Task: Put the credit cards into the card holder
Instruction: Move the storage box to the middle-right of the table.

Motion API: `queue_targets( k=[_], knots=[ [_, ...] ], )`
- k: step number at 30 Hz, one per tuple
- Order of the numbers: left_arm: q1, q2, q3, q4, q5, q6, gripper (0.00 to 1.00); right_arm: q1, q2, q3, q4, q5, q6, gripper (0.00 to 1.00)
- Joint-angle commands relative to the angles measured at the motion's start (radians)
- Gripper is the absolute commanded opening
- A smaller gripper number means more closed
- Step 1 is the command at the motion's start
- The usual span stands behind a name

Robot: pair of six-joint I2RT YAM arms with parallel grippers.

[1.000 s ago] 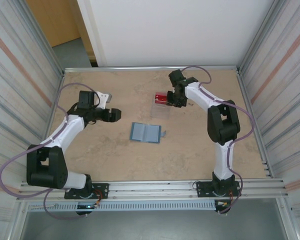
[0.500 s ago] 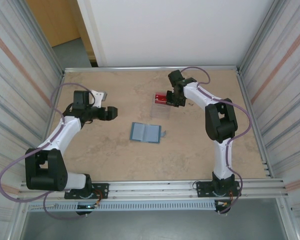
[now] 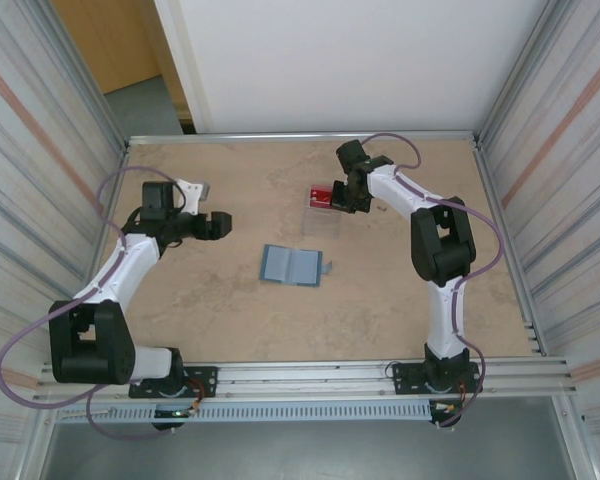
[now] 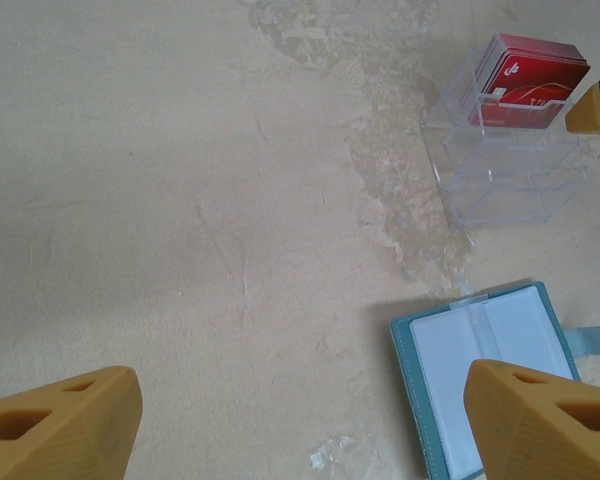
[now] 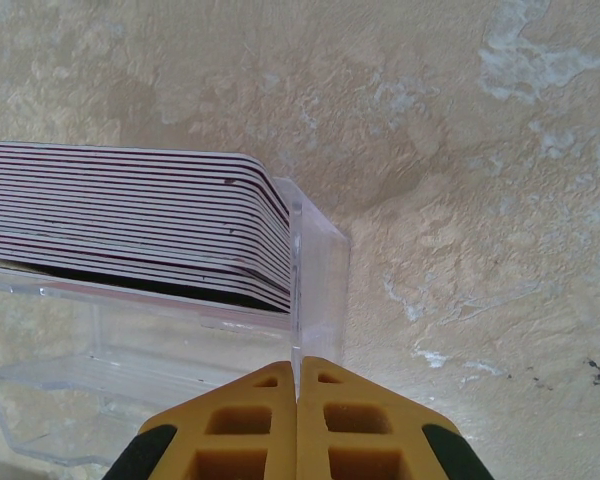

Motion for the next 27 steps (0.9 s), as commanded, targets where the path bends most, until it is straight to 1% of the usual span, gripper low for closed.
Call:
queue_targets(
  k=[1, 8, 15, 18, 24, 25, 27],
  knots=[
    [0.009, -0.034, -0.017, 0.007, 0.024, 0.011, 0.85, -0.023, -0.023, -0.039, -0.025, 0.039, 0.022, 0.00],
    [0.015, -0.034, -0.019, 0.011, 0.032, 0.008, 0.85, -0.031, -0.100, -0.121, -0.024, 0.062, 0.021, 0.00],
    [0.016, -0.032, -0.018, 0.013, 0.035, 0.007, 0.85, -0.038, -0.229, -0.276, 0.000, 0.068, 0.041, 0.00],
    [0.018, -0.030, -0.009, 0.004, 0.042, 0.011, 0.85, -0.036, -0.309, -0.378, 0.034, 0.065, 0.075, 0.00],
    [0.017, -0.027, -0.003, -0.004, 0.088, 0.041, 0.87, -0.022, -0.456, -0.590, 0.126, 0.102, 0.189, 0.02],
    [0.017, -0.030, -0.002, -0.006, 0.093, 0.048, 0.87, -0.014, -0.479, -0.623, 0.148, 0.103, 0.207, 0.05],
    [0.018, -0.034, -0.001, -0.005, 0.114, 0.065, 0.88, 0.003, -0.518, -0.672, 0.179, 0.108, 0.242, 0.19]
  ],
)
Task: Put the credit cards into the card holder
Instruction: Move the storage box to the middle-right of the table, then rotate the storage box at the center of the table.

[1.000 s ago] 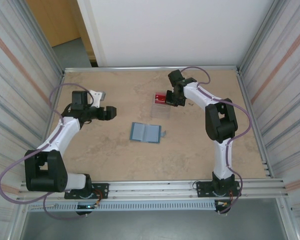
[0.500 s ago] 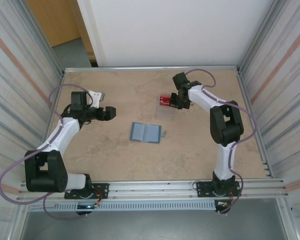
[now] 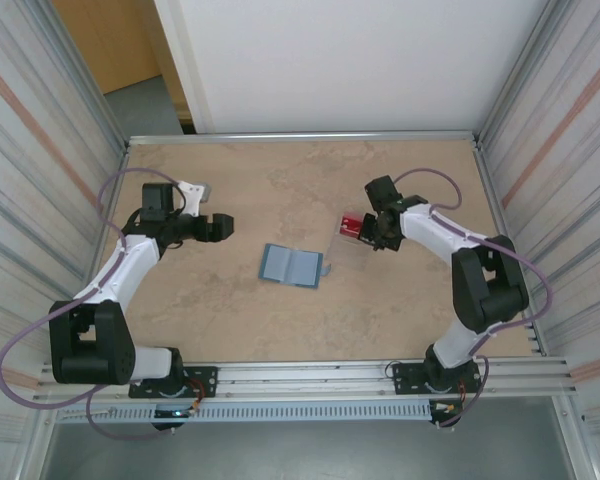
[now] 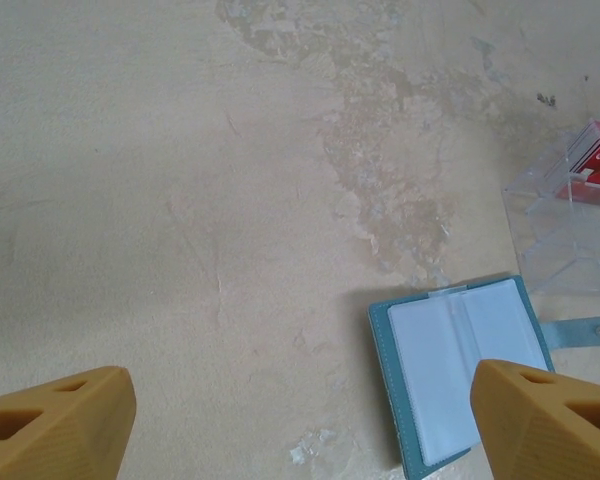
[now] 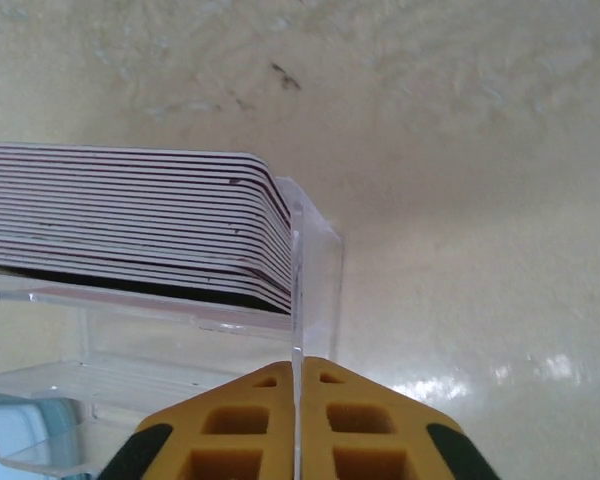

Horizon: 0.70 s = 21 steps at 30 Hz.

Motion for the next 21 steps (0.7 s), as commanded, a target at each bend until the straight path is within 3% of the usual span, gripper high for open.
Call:
queue_targets(
  k=[1, 6, 11, 21],
  knots=[
    [0.012, -0.031, 0.012, -0.006, 0.059, 0.052, 0.89, 0.033, -0.069, -0.066, 0.050, 0.021, 0.100, 0.25],
    [-0.025, -0.011, 0.087, -0.073, 0.052, 0.083, 0.95, 0.077, -0.135, -0.077, 0.026, 0.015, 0.103, 0.32],
    [-0.217, 0.064, 0.224, -0.175, -0.040, 0.209, 0.95, 0.046, -0.191, -0.042, -0.058, 0.025, -0.013, 0.37],
    [-0.470, 0.345, 0.486, -0.170, -0.066, 0.169, 0.99, -0.098, -0.264, 0.096, -0.110, -0.046, -0.510, 0.59]
  ],
)
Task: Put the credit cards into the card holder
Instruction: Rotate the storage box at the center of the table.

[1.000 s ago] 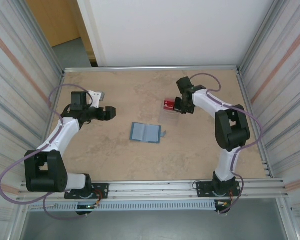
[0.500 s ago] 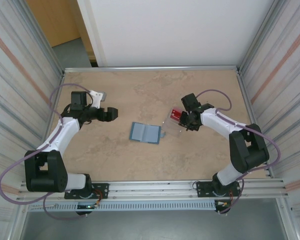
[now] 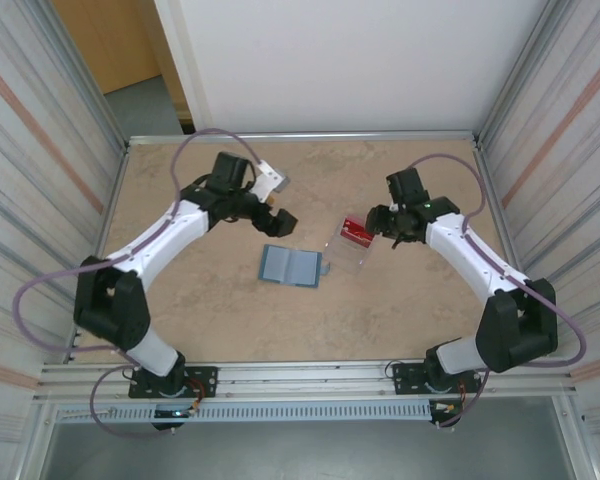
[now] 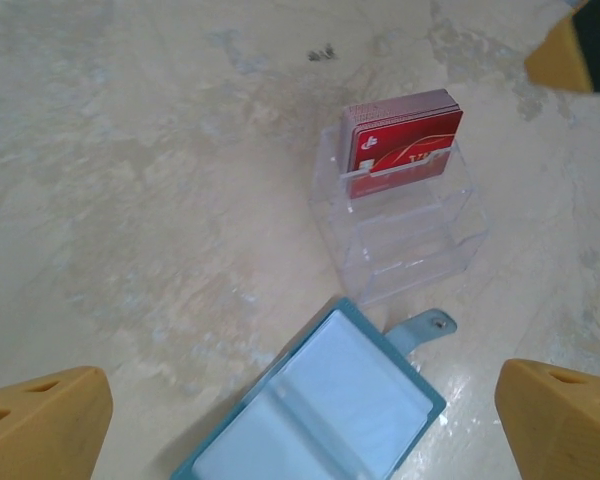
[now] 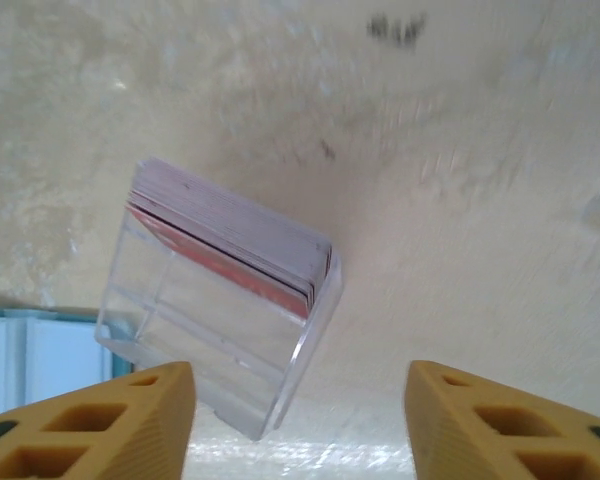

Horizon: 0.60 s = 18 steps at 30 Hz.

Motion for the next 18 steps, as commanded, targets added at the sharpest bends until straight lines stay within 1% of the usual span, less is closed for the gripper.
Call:
queue_targets(
  k=[1, 3, 5, 7, 9, 11, 14, 15, 17, 18],
  knots=[
    [-0.050, 0.088, 0.087, -0.013, -0.017, -0.016, 0.99, -0.036, -0.025, 0.058, -0.031, -0.009, -0.277, 0.62],
    [-0.070, 0.151, 0.145, -0.026, -0.019, -0.033, 0.99, -0.039, -0.018, 0.078, -0.019, 0.003, -0.390, 0.68],
    [-0.084, 0.218, 0.207, -0.055, -0.007, -0.055, 0.97, -0.043, -0.015, 0.081, 0.000, -0.024, -0.482, 0.70],
    [-0.097, 0.280, 0.269, -0.084, 0.010, -0.074, 0.94, -0.045, -0.013, 0.083, 0.022, -0.069, -0.566, 0.71],
    [-0.109, 0.338, 0.316, -0.104, 0.029, -0.088, 0.87, -0.058, -0.006, 0.075, 0.052, -0.131, -0.630, 0.71],
    [-0.118, 0.386, 0.352, -0.121, 0.045, -0.099, 0.81, -0.084, 0.006, 0.073, 0.078, -0.171, -0.630, 0.71],
    [-0.136, 0.432, 0.374, -0.122, 0.049, -0.103, 0.74, -0.140, 0.035, 0.059, 0.122, -0.268, -0.579, 0.70],
    [-0.143, 0.448, 0.386, -0.126, 0.048, -0.099, 0.73, -0.151, 0.047, 0.055, 0.130, -0.287, -0.563, 0.70],
    [-0.155, 0.466, 0.409, -0.142, 0.038, -0.087, 0.65, -0.168, 0.068, 0.051, 0.135, -0.294, -0.520, 0.69],
    [-0.162, 0.502, 0.420, -0.157, 0.029, -0.081, 0.63, -0.179, 0.074, 0.046, 0.134, -0.307, -0.488, 0.68]
  ],
)
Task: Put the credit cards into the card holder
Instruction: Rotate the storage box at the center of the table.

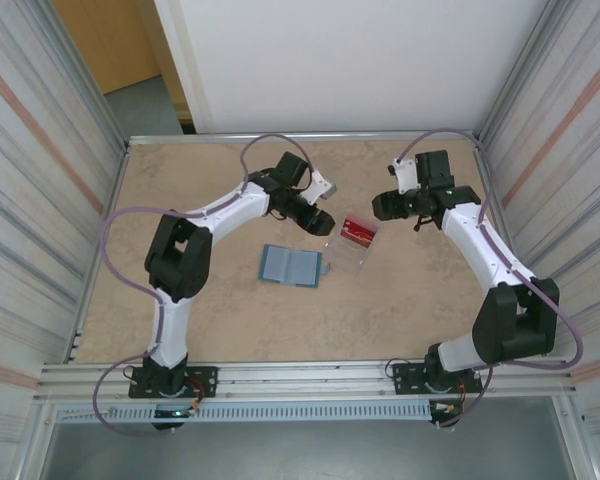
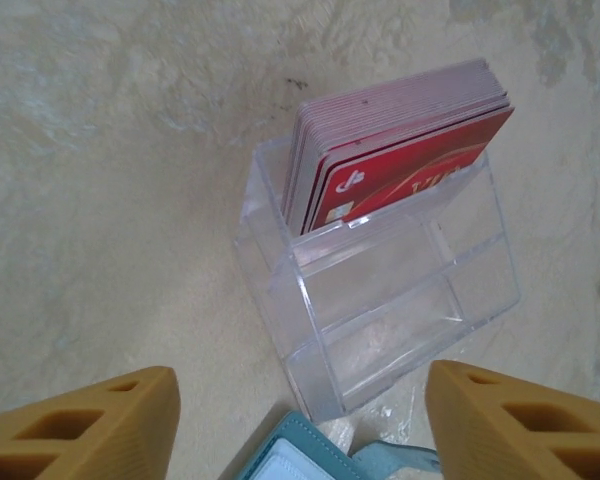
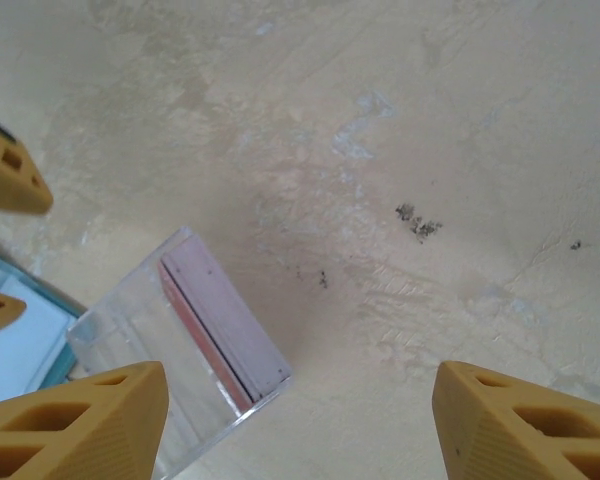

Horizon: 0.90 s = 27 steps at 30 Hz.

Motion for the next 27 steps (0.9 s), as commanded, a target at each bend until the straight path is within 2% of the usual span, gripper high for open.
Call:
queue_targets(
  k=[1, 4, 10, 14, 18, 20, 23, 27],
  knots=[
    [-0.027, 0.040, 0.048, -0.060, -0.002, 0.010, 0.63, -0.028, 0.028, -0.025, 0.032, -0.102, 0.069, 0.68],
    [-0.043, 0.039, 0.014, -0.050, -0.009, 0.040, 0.63, -0.041, 0.033, -0.069, 0.073, -0.153, 0.115, 0.67],
    [-0.048, 0.083, 0.011, -0.054, -0.052, 0.035, 0.61, -0.014, 0.072, -0.082, 0.069, -0.151, 0.077, 0.64],
    [-0.048, 0.112, 0.021, -0.053, -0.054, 0.039, 0.50, 0.051, 0.112, -0.051, 0.047, -0.081, -0.028, 0.64],
    [-0.049, 0.127, 0.035, -0.062, -0.064, 0.038, 0.47, 0.099, 0.146, -0.025, 0.027, -0.051, -0.126, 0.62],
    [-0.052, 0.131, 0.034, -0.057, -0.066, 0.041, 0.44, 0.103, 0.161, -0.016, 0.034, -0.048, -0.154, 0.61],
    [-0.055, 0.142, 0.047, -0.063, -0.071, 0.047, 0.34, 0.099, 0.187, 0.007, 0.029, -0.039, -0.167, 0.60],
    [-0.071, 0.156, 0.066, -0.065, -0.099, 0.079, 0.32, 0.089, 0.196, 0.011, 0.036, -0.049, -0.166, 0.58]
  ],
)
